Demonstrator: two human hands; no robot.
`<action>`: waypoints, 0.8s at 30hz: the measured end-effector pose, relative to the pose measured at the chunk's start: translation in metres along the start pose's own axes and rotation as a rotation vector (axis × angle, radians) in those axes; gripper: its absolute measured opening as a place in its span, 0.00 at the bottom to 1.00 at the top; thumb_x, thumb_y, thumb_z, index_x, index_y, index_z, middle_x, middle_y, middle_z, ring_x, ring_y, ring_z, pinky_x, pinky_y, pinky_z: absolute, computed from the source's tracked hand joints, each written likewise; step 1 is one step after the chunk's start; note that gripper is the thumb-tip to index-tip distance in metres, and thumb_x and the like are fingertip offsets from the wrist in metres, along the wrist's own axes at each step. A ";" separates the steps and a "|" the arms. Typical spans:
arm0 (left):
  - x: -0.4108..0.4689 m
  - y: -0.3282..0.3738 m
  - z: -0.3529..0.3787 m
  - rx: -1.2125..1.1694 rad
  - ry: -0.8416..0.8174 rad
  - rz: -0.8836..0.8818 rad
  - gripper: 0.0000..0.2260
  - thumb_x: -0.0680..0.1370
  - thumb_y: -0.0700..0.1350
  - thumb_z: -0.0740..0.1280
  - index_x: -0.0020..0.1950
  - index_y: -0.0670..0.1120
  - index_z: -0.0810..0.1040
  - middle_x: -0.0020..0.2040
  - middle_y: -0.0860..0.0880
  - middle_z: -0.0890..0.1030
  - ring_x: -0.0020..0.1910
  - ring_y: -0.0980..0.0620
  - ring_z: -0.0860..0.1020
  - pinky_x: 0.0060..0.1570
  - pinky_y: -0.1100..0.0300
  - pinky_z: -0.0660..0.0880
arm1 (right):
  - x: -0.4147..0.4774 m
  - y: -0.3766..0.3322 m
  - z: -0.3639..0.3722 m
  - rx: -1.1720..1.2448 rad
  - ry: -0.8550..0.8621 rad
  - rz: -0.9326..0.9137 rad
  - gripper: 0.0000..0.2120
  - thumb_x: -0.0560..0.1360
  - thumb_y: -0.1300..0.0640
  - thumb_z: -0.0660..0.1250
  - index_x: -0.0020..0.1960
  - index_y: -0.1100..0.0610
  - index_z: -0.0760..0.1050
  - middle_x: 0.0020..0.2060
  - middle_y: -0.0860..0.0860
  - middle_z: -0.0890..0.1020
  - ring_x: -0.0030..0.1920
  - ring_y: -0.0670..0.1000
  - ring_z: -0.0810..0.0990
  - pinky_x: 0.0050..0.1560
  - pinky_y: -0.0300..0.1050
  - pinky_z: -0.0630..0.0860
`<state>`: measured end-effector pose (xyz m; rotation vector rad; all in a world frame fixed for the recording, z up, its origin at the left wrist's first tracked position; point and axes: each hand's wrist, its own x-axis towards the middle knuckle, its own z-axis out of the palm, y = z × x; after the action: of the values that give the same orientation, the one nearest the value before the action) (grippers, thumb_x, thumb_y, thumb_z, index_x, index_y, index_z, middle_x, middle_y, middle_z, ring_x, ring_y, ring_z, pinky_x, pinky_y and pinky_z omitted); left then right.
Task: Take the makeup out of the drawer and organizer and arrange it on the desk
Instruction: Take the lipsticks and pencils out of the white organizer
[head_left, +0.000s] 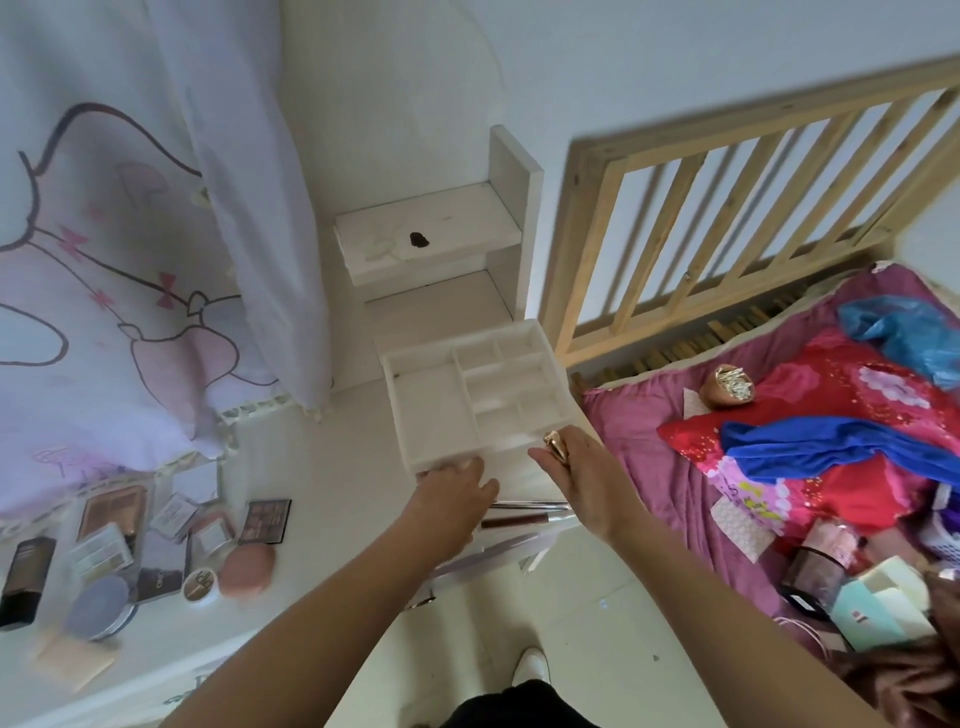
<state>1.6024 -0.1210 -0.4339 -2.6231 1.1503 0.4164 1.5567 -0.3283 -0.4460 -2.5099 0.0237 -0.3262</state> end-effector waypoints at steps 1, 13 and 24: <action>0.005 0.001 -0.002 0.024 -0.042 -0.003 0.27 0.75 0.43 0.71 0.71 0.46 0.64 0.68 0.40 0.66 0.58 0.38 0.76 0.52 0.47 0.77 | -0.001 0.000 -0.002 0.034 0.017 0.036 0.14 0.80 0.43 0.62 0.42 0.49 0.62 0.33 0.42 0.66 0.32 0.44 0.66 0.36 0.40 0.63; 0.017 0.001 0.014 0.054 -0.025 0.047 0.19 0.74 0.32 0.66 0.63 0.45 0.71 0.64 0.43 0.68 0.57 0.40 0.74 0.51 0.44 0.77 | 0.001 -0.005 -0.007 0.298 0.150 0.284 0.17 0.80 0.40 0.60 0.38 0.46 0.62 0.29 0.45 0.66 0.30 0.45 0.65 0.33 0.42 0.66; -0.015 0.002 -0.024 -0.922 0.612 -0.195 0.04 0.80 0.44 0.66 0.54 0.48 0.76 0.47 0.54 0.81 0.39 0.57 0.81 0.41 0.64 0.77 | 0.025 -0.023 -0.015 0.619 0.209 0.391 0.21 0.79 0.38 0.59 0.42 0.57 0.67 0.24 0.48 0.72 0.24 0.47 0.75 0.30 0.48 0.73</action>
<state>1.5951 -0.1196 -0.4067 -3.8235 0.9584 0.0888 1.5762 -0.3199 -0.4152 -1.8013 0.4248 -0.3634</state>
